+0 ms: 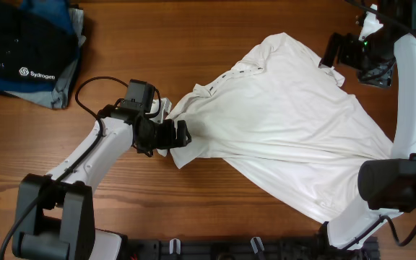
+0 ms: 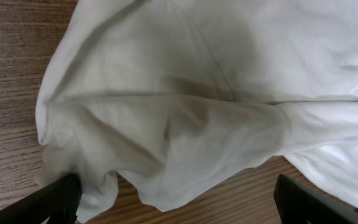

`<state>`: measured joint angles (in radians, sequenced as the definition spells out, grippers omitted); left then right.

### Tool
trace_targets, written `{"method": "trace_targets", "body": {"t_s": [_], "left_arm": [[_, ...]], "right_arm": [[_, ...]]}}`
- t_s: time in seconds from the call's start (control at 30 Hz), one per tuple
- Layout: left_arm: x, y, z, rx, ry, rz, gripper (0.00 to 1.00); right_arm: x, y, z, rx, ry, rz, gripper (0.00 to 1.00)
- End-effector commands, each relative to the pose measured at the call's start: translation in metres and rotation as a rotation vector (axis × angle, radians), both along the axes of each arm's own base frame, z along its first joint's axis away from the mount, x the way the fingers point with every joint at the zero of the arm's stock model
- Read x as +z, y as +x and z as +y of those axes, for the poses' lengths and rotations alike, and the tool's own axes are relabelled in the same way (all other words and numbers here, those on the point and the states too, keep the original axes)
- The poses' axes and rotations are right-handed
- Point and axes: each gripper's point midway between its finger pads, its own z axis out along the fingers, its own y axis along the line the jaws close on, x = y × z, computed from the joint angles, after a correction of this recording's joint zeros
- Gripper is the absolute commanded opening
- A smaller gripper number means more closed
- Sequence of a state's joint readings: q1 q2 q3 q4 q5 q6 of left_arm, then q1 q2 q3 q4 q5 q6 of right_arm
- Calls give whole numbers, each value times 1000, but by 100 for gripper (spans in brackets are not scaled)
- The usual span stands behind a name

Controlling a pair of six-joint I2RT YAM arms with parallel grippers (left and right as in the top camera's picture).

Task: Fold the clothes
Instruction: 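Grasp the T-shirt's left corner with the left gripper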

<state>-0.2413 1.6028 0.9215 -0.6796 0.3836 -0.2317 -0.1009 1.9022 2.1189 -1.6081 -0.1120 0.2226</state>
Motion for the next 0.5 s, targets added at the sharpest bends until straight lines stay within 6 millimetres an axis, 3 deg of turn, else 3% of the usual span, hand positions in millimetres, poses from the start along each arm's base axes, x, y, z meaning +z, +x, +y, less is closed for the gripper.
{"method": "trace_targets", "body": {"t_s": [0.0, 0.03, 0.1, 0.13, 0.2, 0.47], "left_arm": [[6, 3, -2, 11, -3, -6, 91], [6, 2, -1, 11, -2, -4, 91], [5, -1, -1, 11, 0, 8, 74], [5, -2, 0, 11, 2, 14, 73], [4, -4, 0, 11, 5, 24, 100], [20, -3, -1, 10, -10, -22, 97]], "right_arm": [[9, -2, 2, 15, 10, -31, 100], [9, -2, 2, 14, 9, -32, 100], [9, -1, 2, 14, 9, -37, 100], [10, 0, 2, 14, 9, -40, 100], [10, 1, 2, 14, 9, -45, 100], [10, 1, 2, 14, 9, -47, 99]]}}
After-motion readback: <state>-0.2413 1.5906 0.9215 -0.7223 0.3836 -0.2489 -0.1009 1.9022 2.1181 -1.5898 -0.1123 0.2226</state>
